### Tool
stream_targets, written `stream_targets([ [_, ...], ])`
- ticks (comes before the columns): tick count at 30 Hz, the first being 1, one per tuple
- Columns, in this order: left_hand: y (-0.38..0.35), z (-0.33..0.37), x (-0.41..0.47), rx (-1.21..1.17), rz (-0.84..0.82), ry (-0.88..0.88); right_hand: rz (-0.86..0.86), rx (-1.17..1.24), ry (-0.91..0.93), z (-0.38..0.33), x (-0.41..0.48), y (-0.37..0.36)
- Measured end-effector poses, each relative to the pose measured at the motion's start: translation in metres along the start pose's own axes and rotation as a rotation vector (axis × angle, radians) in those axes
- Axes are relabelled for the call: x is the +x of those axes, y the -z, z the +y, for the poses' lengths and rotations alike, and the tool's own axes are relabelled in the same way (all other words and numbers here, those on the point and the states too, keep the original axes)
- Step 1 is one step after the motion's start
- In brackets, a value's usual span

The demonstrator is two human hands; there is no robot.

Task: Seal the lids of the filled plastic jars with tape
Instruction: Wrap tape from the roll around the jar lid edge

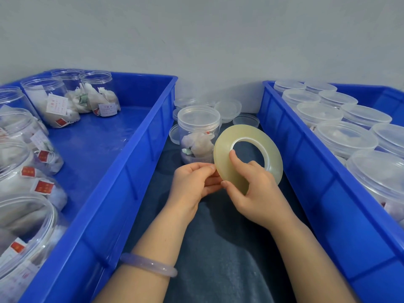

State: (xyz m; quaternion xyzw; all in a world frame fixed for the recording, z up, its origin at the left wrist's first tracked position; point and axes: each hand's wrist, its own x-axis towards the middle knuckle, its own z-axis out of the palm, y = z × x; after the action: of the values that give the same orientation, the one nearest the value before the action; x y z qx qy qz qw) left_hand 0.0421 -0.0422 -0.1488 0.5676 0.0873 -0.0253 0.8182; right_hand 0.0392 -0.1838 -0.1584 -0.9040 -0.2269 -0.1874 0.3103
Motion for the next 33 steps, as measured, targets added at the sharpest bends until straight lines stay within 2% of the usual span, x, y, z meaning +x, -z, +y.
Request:
stream_targets([
  [10,-0.002,-0.005,0.001,0.176,0.142,-0.092,-0.035,-0.035,0.006,-0.003,0.001,-0.002],
  [17,-0.004,-0.007,-0.004,0.414,0.282,-0.228,0.021,-0.049,-0.062,-0.006,0.000,-0.015],
  [19,-0.006,-0.007,-0.006,0.416,0.265,-0.260,0.062,-0.017,-0.120,-0.002,0.002,-0.014],
  [22,-0.010,-0.008,-0.006,0.316,0.204,-0.309,0.143,0.189,-0.213,0.005,0.000,-0.005],
  [26,-0.012,-0.006,-0.010,0.193,0.032,-0.438,0.119,0.394,-0.192,0.004,-0.001,-0.002],
  [29,-0.008,-0.004,-0.012,0.260,0.002,-0.563,0.121,0.469,-0.179,0.003,-0.002,-0.004],
  [33,-0.004,-0.001,-0.012,0.283,-0.032,-0.629,0.142,0.492,-0.146,0.003,-0.004,0.000],
])
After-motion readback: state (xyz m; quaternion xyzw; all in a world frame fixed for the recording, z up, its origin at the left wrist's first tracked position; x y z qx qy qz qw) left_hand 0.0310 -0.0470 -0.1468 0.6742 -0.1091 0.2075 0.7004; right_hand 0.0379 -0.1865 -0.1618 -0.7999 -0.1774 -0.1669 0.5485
